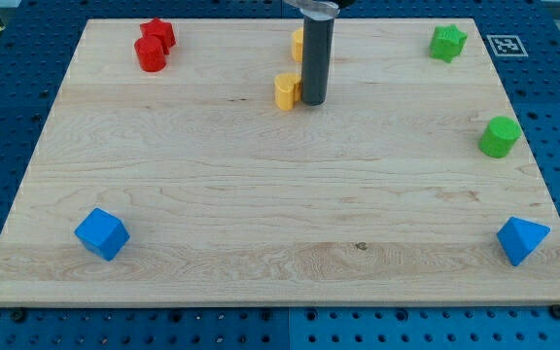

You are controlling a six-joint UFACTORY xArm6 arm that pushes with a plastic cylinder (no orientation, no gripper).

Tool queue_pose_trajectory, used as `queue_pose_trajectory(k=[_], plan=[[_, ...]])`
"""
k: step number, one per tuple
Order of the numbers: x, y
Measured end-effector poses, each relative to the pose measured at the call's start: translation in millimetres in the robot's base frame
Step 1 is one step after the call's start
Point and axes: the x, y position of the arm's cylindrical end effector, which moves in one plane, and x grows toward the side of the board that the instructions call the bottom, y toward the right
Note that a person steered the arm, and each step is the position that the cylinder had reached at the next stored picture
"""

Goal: Push the yellow heart into the yellow hexagon

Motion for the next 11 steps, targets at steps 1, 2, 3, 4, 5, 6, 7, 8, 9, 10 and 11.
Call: queue_pose_trajectory(k=[1,2,3,4,5,6,7,8,9,10,11], plan=[[46,-1],[66,-36],[34,-60],[-2,-44],[-17,-37],[-5,-37],[-4,-28],[-31,-27],[-49,-27],[-36,-12],[1,37]])
